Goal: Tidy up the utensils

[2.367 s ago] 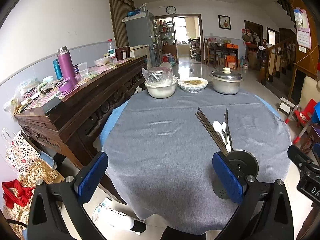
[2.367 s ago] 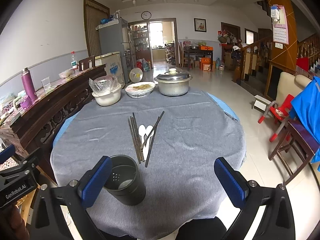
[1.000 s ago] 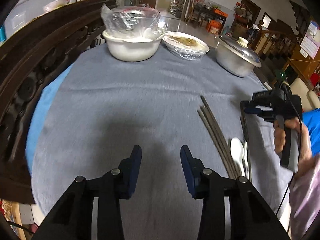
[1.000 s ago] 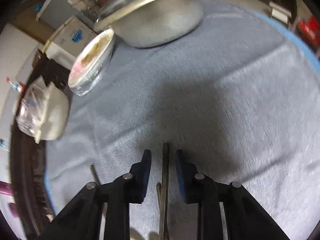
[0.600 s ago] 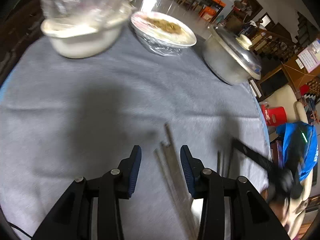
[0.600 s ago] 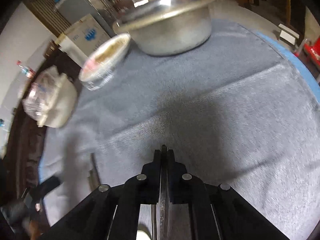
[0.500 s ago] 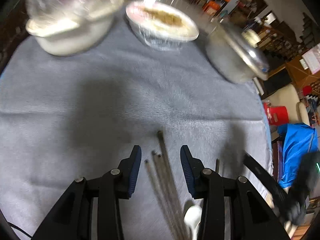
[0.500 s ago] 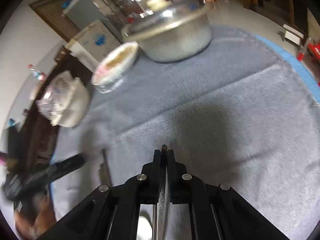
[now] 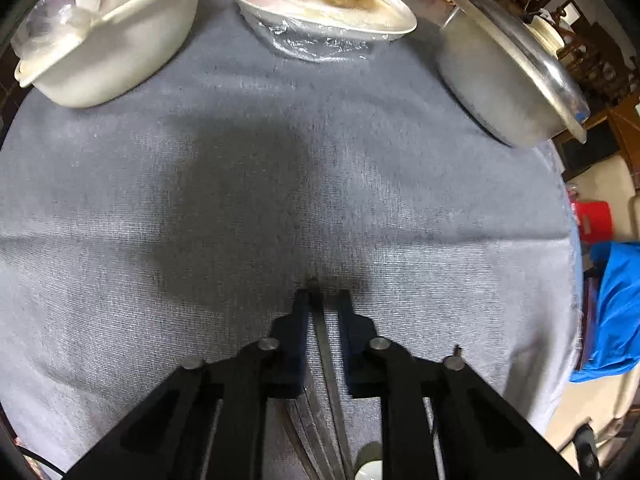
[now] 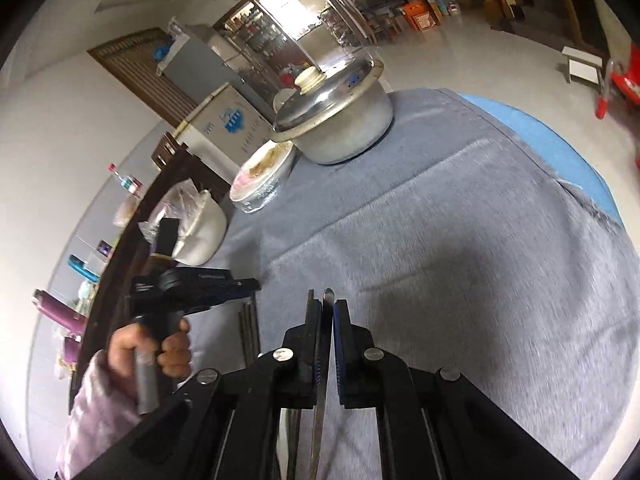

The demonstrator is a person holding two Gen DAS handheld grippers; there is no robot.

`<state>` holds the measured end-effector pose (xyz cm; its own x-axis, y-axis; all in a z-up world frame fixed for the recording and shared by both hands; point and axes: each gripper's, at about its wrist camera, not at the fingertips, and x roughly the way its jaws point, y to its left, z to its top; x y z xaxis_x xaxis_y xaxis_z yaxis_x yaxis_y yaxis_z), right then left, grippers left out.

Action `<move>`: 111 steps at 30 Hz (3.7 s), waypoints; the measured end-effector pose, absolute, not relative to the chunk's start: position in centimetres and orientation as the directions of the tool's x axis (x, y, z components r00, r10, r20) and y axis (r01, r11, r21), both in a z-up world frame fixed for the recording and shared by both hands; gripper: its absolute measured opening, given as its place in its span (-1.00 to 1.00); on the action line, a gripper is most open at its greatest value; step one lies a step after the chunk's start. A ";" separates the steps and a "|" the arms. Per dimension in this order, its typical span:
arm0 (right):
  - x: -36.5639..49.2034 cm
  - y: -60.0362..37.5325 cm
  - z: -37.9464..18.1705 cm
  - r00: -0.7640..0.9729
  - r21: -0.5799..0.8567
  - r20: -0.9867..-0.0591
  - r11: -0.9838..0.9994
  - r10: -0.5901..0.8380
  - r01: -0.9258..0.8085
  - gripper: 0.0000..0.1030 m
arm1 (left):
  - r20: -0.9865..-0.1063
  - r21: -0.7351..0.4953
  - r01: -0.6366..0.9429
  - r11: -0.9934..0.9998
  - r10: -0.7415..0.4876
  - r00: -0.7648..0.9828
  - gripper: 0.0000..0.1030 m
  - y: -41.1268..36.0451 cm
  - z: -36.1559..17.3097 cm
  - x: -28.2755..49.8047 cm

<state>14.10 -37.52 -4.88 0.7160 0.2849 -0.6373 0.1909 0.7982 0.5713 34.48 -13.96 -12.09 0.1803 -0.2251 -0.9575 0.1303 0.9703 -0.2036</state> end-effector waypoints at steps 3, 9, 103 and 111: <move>12.2 -37.5 -4.2 0.740 0.564 -0.620 0.804 0.260 0.190 -0.88 | -0.955 -0.197 0.150 0.969 -0.224 0.194 -0.86 -14.4 -12.1 33.9; 9.5 -36.6 -1.5 0.781 0.524 -0.589 0.835 0.210 0.170 -0.88 | -0.907 -0.256 0.208 0.944 -0.309 0.285 -0.89 -14.5 -8.5 30.2; -8.3 -29.8 2.0 0.886 0.496 -0.459 0.846 0.063 0.196 0.16 | -0.651 -0.233 0.110 0.966 -0.238 0.721 0.29 4.7 0.9 -0.5; -7.6 -30.6 -0.2 0.851 0.516 -0.518 0.825 0.087 0.230 0.16 | -0.703 -0.126 0.060 0.990 -0.132 0.699 0.29 4.4 -1.1 -0.5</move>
